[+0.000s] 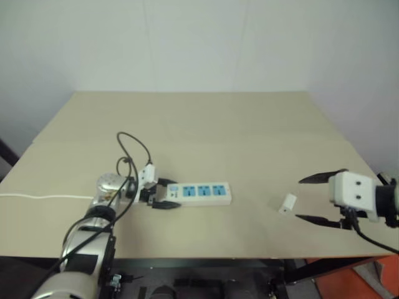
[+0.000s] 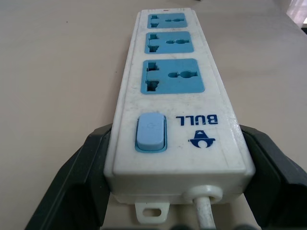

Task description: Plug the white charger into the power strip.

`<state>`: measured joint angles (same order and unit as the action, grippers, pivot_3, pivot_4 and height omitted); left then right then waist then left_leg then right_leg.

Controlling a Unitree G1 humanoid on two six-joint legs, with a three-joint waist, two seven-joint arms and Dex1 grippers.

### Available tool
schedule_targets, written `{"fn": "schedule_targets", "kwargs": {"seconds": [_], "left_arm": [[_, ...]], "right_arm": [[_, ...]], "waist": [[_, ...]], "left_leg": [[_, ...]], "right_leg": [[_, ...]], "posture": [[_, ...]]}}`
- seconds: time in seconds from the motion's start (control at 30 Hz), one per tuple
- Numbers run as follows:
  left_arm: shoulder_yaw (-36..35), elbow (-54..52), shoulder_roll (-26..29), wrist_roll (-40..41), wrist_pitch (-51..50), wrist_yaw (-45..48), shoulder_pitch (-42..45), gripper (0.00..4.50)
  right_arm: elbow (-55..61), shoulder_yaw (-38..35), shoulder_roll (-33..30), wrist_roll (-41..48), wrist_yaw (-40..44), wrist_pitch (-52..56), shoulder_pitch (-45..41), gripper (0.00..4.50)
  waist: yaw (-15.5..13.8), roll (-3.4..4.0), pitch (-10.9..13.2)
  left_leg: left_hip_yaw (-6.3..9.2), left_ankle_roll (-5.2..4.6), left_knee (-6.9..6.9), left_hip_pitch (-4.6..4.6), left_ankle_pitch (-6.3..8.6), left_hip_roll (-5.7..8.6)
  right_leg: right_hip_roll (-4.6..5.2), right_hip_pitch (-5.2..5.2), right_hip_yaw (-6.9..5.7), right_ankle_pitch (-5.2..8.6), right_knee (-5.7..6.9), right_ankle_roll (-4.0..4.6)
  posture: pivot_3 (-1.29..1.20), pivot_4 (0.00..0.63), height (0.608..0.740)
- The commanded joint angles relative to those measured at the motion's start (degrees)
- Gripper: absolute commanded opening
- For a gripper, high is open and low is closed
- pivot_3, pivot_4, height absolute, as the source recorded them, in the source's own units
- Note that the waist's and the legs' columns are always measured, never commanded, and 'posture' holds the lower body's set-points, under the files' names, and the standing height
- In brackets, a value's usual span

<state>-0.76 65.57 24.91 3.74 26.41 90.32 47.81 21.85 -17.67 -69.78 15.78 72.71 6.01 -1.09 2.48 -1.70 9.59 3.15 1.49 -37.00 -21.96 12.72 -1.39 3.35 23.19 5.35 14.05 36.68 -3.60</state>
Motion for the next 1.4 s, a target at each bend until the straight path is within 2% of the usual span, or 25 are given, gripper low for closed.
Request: {"fn": "schedule_targets", "kwargs": {"seconds": [0.03,0.2,0.4,0.5,0.77,1.33,1.4], "left_arm": [[0.54,-1.31,-0.54,0.39,0.49,0.21,-0.13,3.31],[0.71,-3.5,-1.86,1.72,-0.48,1.25,-1.43,3.31],[0.62,-5.2,-1.98,2.28,-1.01,0.54,-2.44,3.31],[0.54,-5.92,-1.8,2.39,-1.06,0.06,-2.86,3.31],[0.68,-6.89,-1.66,2.34,-1.08,-0.67,-3.75,3.31],[0.82,-7.47,-1.51,2.71,-1.54,-1.77,-4.28,3.31],[0.87,-7.46,-1.48,2.67,-1.41,-1.89,-4.37,3.31]], "right_arm": [[-5.26,9.05,-2.96,-3.86,8.47,-12.05,-7.89,4.5],[-16.95,26.45,0.05,-13.85,18.66,-28.58,-26.41,4.5],[-29.57,41.42,4.48,-22.69,19.79,-43.97,-41.01,4.5],[-35.25,45.28,6.5,-26.92,19.62,-50.34,-45.05,4.5],[-42.37,50.71,9.43,-32.63,17.63,-58.41,-49.84,4.5],[-47.56,53.26,13.3,-36.8,14.86,-63.31,-52.23,4.5],[-48.42,53.61,13.57,-36.43,15.03,-64.31,-52.52,4.12]], "waist": [[-0.01,-0.03,0.02],[0.03,-0.03,0.05],[-0.05,0.05,0.12],[-0.1,0.05,0.12],[0.02,0.06,0.13],[0.09,0.07,0.13],[0.1,0.07,0.13]], "left_leg": [[0.01,0.0,-0.01,0.0,0.0,-0.02],[-0.02,0.0,-0.04,-0.02,0.0,-0.01],[-0.02,0.0,-0.04,-0.07,0.0,0.0],[-0.02,0.0,-0.05,-0.05,0.0,0.0],[-0.01,0.0,-0.05,-0.02,0.0,0.01],[-0.01,-0.01,-0.05,0.04,-0.01,0.02],[-0.01,-0.01,-0.05,0.04,-0.01,0.02]], "right_leg": [[-0.01,0.0,-0.01,0.0,0.0,0.0],[0.0,0.06,0.0,0.0,0.01,0.0],[0.03,0.14,0.0,-0.06,0.05,0.1],[0.03,0.15,0.0,-0.09,0.09,0.16],[0.03,0.15,0.0,-0.27,0.12,0.48],[0.04,0.14,0.02,-0.28,0.21,0.52],[0.04,0.13,0.02,-0.28,0.2,0.52]], "posture": [[0.0,0.15,0.74],[0.0,0.15,0.74],[0.0,0.15,0.74],[0.0,0.15,0.74],[0.0,0.15,0.74],[0.0,0.15,0.74],[0.0,0.15,0.74]]}}
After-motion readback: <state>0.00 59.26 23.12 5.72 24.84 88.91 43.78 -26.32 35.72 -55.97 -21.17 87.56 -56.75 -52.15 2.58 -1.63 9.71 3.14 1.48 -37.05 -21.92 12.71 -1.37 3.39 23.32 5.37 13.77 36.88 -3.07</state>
